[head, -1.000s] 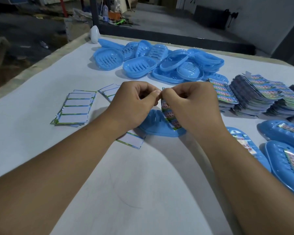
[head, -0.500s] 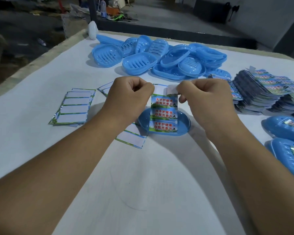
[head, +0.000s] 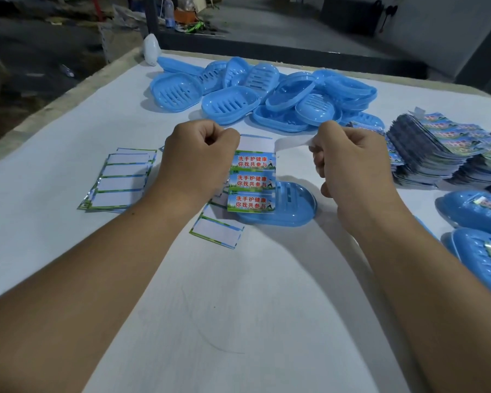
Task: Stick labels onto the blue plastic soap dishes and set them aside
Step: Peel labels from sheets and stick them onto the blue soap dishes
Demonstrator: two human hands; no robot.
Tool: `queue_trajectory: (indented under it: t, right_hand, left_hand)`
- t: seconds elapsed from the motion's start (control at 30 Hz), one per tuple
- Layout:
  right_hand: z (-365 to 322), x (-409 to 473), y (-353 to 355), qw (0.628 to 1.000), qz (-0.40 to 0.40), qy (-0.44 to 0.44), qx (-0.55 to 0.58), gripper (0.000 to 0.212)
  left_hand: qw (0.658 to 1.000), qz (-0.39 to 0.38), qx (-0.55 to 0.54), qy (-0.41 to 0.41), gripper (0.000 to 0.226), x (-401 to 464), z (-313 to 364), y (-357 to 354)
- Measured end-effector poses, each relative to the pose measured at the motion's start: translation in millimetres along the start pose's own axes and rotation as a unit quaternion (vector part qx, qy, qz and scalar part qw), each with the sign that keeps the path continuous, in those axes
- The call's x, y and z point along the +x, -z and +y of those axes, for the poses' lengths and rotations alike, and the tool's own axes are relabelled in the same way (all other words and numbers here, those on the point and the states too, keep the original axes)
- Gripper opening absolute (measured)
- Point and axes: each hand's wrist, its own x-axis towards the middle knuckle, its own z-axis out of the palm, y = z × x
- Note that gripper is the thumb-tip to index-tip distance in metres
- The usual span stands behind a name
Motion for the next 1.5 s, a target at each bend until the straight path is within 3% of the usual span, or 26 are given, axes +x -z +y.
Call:
queue_trajectory:
  t: [0.3,0.6,0.7,0.83,0.93,1.0,1.17,1.33,1.5]
  right_hand:
    - [-2,0,1,1.000,0.005,-0.004,0.005,0.031]
    - [1,-2,-1,1.000,-0.008,0.005,-0.012,0.039]
    - [2,-3,-1,1.000,-0.011,0.013,-0.026,0.031]
    - [4,-5,-3,0.995,-0.011,0.066,-0.068,0.033]
    - [4,-5,-4,0.990,-0.009,0.099,-0.102,0.028]
    - [5,-4,-4,0.987,-0.012,0.111,-0.117,0.027]
    - [8,-5,-5,0.984,-0.014,0.141,-0.112,0.026]
    - [9,-5,-6,0.982,-0.026,0.153,-0.110,0.023]
    - [9,-6,-5,0.982,-0.046,0.151,-0.105,0.024]
  left_hand:
    - [0.994,0.022,0.104,0.006,0.029,10,-1,16]
    - [0.950,0.013,0.312,-0.026,0.031,19,-9,35]
    - [0.936,0.036,0.342,-0.079,0.023,18,-12,36]
    - [0.974,0.066,0.193,-0.097,0.017,15,-5,25]
    - [0.999,0.006,0.025,-0.046,0.017,5,3,9]
    - [0.999,-0.032,-0.026,-0.029,0.015,-2,9,1]
    - [0.991,-0.104,-0.066,-0.042,0.017,-15,18,-6]
    - [0.991,-0.106,-0.080,-0.028,0.010,-17,20,-6]
    - [0.991,-0.110,-0.080,-0.016,0.017,-16,19,-6]
